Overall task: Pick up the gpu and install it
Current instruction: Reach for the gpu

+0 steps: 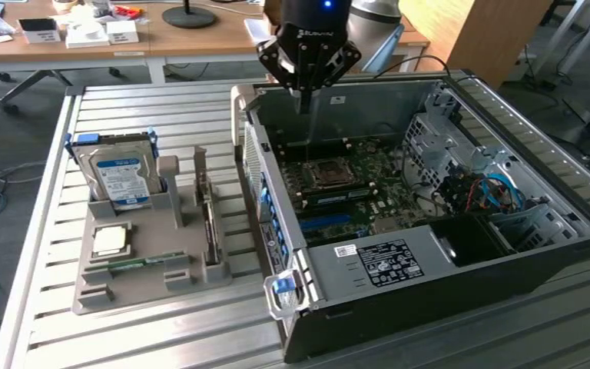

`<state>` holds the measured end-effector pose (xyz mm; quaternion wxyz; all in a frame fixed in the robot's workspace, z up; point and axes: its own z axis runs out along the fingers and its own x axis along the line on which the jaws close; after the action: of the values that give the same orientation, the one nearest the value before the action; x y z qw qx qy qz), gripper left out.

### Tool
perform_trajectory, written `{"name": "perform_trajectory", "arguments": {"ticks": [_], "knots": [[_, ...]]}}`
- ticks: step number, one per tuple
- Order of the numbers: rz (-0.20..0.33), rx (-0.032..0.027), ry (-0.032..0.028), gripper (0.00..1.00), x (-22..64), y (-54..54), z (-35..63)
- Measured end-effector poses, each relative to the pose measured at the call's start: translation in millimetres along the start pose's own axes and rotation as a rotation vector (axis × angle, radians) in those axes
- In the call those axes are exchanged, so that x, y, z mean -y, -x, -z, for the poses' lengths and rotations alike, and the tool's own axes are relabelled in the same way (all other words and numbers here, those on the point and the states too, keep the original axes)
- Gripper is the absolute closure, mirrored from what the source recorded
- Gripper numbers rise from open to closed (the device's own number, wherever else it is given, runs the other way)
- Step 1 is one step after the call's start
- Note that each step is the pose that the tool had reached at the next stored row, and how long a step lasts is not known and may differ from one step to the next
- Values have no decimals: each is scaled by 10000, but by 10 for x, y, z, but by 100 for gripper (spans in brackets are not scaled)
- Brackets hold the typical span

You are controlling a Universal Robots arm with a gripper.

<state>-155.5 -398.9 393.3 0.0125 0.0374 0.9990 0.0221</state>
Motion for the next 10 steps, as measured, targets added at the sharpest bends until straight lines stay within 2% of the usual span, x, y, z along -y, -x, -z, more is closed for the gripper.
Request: {"name": "perform_trajectory", "arguments": {"ticks": [10], "knots": [[-1,1,0,89,6,-87,2]]}}
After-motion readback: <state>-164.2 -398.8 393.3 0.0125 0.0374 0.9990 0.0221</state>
